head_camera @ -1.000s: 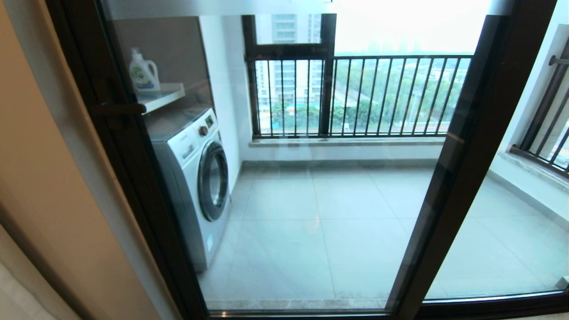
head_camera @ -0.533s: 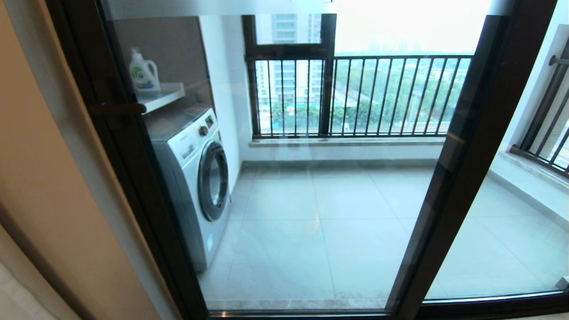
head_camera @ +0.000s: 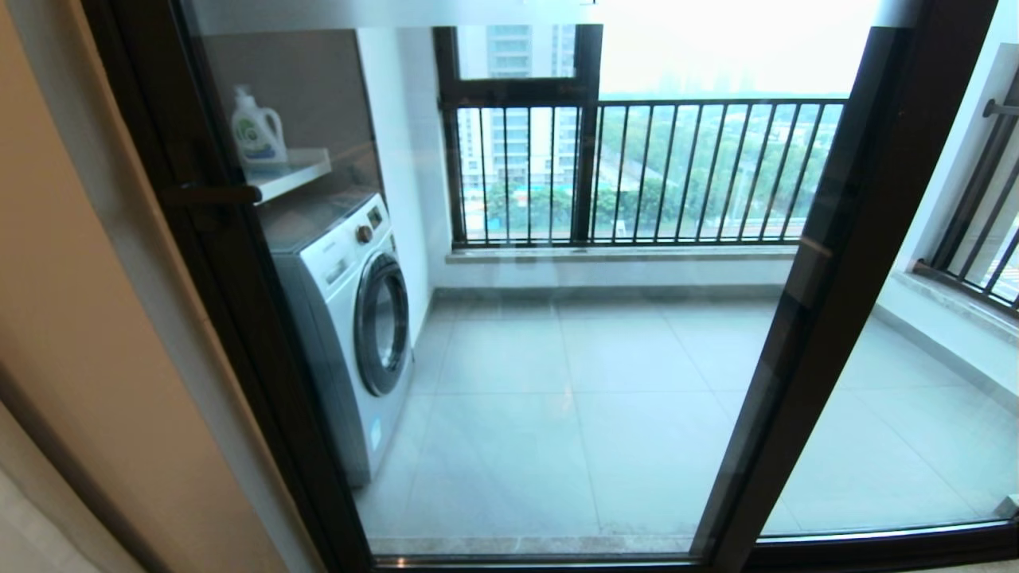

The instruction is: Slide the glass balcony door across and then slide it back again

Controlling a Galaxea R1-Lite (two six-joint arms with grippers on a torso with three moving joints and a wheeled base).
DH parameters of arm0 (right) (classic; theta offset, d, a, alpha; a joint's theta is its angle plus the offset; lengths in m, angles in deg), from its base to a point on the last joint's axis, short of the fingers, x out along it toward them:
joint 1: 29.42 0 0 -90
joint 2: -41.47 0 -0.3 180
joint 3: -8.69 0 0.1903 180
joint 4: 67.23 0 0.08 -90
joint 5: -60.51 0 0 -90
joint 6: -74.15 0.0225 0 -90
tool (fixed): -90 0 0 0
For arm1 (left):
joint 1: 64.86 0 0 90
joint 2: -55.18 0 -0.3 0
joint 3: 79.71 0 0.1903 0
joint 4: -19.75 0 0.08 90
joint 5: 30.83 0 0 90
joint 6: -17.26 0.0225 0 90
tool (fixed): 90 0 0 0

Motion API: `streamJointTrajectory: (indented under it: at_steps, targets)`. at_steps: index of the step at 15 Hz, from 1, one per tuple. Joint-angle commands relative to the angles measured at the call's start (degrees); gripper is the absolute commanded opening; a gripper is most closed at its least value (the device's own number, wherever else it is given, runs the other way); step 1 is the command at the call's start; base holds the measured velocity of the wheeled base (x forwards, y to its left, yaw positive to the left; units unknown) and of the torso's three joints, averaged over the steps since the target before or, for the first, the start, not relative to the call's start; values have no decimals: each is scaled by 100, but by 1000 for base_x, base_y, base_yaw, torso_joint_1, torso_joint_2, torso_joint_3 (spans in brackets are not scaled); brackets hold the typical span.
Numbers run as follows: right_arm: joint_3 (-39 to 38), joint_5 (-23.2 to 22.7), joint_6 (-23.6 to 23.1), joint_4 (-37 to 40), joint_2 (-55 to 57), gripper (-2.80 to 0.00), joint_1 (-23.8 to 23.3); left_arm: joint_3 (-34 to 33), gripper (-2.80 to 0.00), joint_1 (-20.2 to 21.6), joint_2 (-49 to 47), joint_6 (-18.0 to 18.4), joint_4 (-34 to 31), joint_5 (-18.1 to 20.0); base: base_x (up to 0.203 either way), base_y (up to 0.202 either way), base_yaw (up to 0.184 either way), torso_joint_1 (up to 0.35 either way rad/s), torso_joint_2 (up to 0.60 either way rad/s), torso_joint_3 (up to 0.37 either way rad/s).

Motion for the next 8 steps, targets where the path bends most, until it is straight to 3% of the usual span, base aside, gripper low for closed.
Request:
streamJointTrajectory:
  at_steps: [1, 8]
  targets:
    - [-70, 0, 2, -3, 7, -280, 0, -2, -280, 0, -16, -8, -1, 2, 0, 0, 0, 0, 0, 0]
    - [-70, 0, 2, -3, 7, -280, 0, -2, -280, 0, -16, -34, -1, -1, 0, 0, 0, 0, 0, 0]
